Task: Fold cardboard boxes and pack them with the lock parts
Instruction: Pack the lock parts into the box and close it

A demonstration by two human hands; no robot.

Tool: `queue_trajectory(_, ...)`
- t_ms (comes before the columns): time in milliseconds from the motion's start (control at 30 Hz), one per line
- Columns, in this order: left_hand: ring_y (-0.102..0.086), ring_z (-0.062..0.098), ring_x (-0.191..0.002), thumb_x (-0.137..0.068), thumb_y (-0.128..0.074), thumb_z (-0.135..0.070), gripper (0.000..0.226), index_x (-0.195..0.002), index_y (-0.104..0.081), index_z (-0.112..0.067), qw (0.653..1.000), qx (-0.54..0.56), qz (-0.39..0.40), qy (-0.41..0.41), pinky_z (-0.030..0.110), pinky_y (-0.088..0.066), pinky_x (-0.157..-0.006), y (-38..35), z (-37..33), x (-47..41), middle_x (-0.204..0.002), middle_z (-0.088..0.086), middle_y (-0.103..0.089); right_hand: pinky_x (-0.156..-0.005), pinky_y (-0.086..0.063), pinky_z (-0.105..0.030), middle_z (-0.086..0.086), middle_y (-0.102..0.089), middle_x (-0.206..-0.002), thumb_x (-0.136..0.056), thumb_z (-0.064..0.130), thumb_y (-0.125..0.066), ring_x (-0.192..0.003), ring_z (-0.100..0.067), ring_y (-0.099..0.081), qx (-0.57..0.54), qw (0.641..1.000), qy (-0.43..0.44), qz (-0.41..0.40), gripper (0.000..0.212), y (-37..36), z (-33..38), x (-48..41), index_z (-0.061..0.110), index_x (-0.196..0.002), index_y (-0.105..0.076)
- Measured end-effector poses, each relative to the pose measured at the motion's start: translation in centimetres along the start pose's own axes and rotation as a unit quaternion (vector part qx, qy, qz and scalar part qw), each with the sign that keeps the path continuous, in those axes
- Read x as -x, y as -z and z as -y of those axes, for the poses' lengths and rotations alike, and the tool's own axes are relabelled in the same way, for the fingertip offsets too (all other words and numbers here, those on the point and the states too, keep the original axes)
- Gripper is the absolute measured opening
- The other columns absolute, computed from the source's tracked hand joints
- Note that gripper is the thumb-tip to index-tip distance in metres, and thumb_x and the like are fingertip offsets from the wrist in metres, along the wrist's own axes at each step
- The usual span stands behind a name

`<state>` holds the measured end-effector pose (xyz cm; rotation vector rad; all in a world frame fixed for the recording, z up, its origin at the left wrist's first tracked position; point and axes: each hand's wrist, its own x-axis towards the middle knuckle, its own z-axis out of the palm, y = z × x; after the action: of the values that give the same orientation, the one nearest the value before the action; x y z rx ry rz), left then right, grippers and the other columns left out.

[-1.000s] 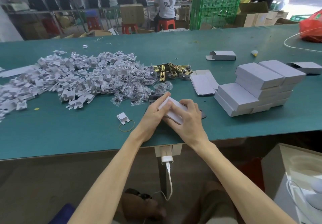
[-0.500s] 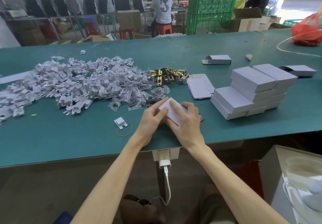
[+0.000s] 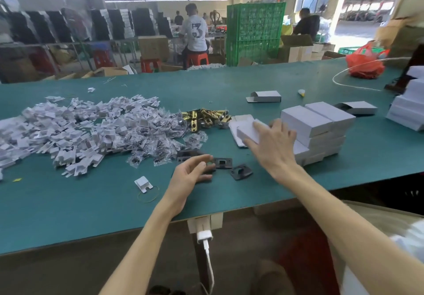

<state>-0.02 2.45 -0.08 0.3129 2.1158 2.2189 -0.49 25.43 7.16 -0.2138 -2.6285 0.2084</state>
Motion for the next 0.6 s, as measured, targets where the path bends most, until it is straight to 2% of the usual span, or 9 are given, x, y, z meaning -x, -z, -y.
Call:
queue_trajectory(133,-0.071,0.021,-0.116,-0.107,-0.053,-0.004,0.026,-0.129,-0.065,-0.007,1.000,-0.006,0.006,-0.001,0.036,-0.061,-0.093,0.1,0.1,0.1,-0.129,0.004,-0.073,-0.090,-0.034,-0.044,-0.015,-0.053,-0.119,-0.096,0.042,-0.058,-0.111,-0.034,-0.043,0.162,0.986,-0.025,0.030,0.034,0.3,-3.2,-1.9,0.012,-0.110,-0.062)
queue_trajectory(233,-0.072,0.021,-0.116,-0.106,-0.053,-0.002,0.025,-0.127,-0.066,-0.006,1.000,-0.001,0.008,0.000,0.035,-0.061,-0.092,0.2,0.2,-0.1,-0.126,0.006,-0.074,-0.091,-0.032,-0.041,-0.010,-0.051,-0.121,-0.094,0.023,-0.058,-0.113,-0.030,-0.041,0.219,0.975,-0.017,0.022,0.024,-0.3,-3.8,-1.7,0.011,-0.115,-0.060)
queue_trajectory(300,-0.072,0.021,-0.114,-0.106,-0.052,0.000,0.025,-0.125,-0.067,-0.005,1.000,0.001,0.010,0.001,0.033,-0.061,-0.090,0.2,0.3,-0.1,-0.122,0.006,-0.076,-0.094,-0.030,-0.041,-0.011,-0.050,-0.122,-0.088,0.009,-0.056,-0.114,-0.031,-0.042,0.227,0.974,-0.004,0.008,0.034,-0.7,-3.5,-1.9,0.008,-0.121,-0.055)
queue_trajectory(400,-0.073,0.022,-0.112,-0.105,-0.051,0.002,0.024,-0.122,-0.068,-0.004,1.000,0.002,0.009,0.003,0.032,-0.061,-0.087,0.1,0.5,-0.2,-0.118,0.006,-0.077,-0.101,-0.022,-0.042,-0.014,-0.045,-0.134,-0.077,-0.002,-0.058,-0.127,-0.034,-0.040,0.225,0.970,0.090,-0.006,0.050,-1.4,-1.9,-2.3,0.007,-0.126,-0.053)
queue_trajectory(500,-0.074,0.024,-0.110,-0.105,-0.050,0.004,0.024,-0.119,-0.069,-0.003,1.000,0.003,0.004,0.002,0.034,-0.062,-0.087,0.1,0.6,-0.4,-0.115,0.009,-0.078,-0.114,-0.029,-0.039,-0.017,-0.043,-0.145,-0.087,0.000,-0.056,-0.137,-0.034,-0.037,0.161,0.971,0.168,0.051,0.042,-2.8,0.5,-2.9,0.003,-0.129,-0.054)
queue_trajectory(567,-0.075,0.026,-0.108,-0.105,-0.049,0.005,0.025,-0.117,-0.069,-0.001,1.000,0.009,0.000,0.001,0.034,-0.062,-0.087,0.1,0.6,-0.4,-0.113,0.010,-0.078,-0.115,-0.032,-0.037,-0.018,-0.043,-0.147,-0.095,0.013,-0.060,-0.138,-0.034,-0.038,0.156,0.968,0.164,0.105,0.041,-3.9,1.7,-3.9,0.000,-0.133,-0.051)
queue_trajectory(600,-0.075,0.027,-0.107,-0.105,-0.048,0.006,0.025,-0.116,-0.069,-0.001,1.000,0.012,-0.002,0.002,0.033,-0.062,-0.087,0.1,0.6,-0.5,-0.112,0.010,-0.078,-0.114,-0.033,-0.037,-0.019,-0.043,-0.148,-0.097,0.022,-0.062,-0.137,-0.034,-0.040,0.159,0.965,0.157,0.135,0.047,-4.4,2.1,-4.5,-0.002,-0.136,-0.049)
